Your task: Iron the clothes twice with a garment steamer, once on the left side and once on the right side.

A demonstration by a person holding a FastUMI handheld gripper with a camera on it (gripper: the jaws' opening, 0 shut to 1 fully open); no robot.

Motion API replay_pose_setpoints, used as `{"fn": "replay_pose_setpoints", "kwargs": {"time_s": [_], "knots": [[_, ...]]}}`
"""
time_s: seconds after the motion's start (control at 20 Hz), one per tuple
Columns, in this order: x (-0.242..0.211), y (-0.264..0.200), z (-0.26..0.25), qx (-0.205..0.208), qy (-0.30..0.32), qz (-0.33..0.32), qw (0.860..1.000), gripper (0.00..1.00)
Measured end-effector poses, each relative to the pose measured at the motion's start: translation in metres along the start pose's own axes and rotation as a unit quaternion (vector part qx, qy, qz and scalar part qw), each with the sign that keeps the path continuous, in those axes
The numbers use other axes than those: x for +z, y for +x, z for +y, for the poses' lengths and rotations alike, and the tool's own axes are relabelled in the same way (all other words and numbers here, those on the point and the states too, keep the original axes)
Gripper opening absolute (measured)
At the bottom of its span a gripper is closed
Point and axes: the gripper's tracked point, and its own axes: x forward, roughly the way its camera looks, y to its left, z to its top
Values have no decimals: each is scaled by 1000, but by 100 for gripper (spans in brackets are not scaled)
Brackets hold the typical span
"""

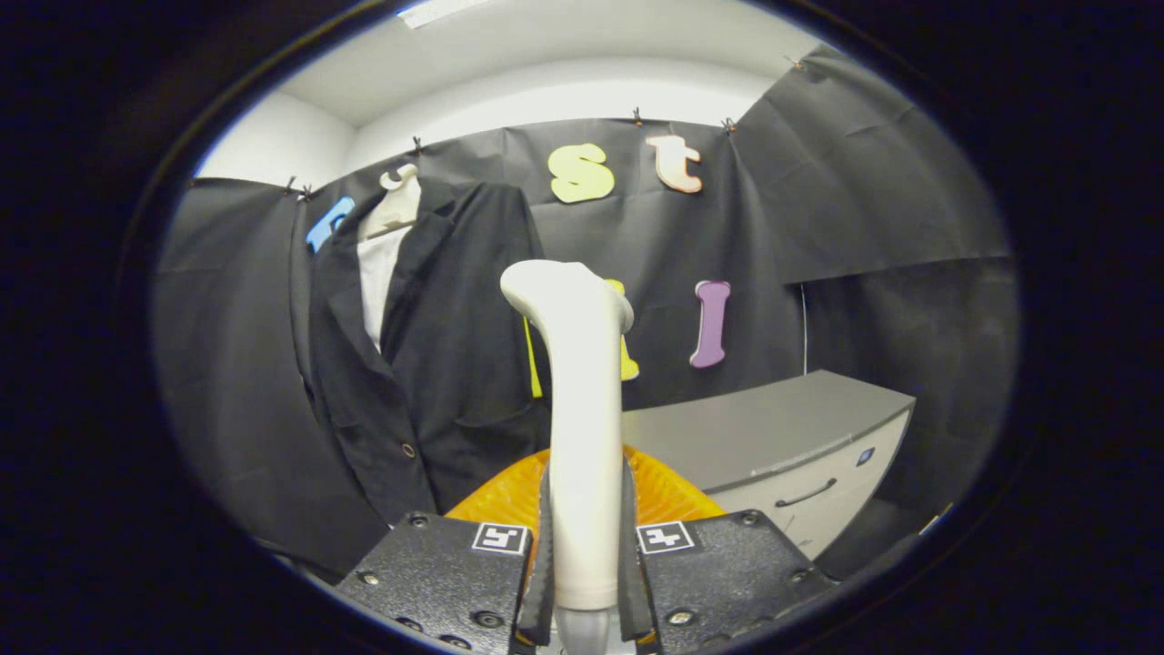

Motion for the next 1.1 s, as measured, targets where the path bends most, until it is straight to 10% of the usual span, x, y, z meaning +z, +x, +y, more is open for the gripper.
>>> {"fn": "replay_pose_setpoints", "kwargs": {"time_s": [0.65,1.1], "knots": [[128,71,90,54,-27,-178,982,30],[113,120,113,74,-65,-156,983,31]]}}
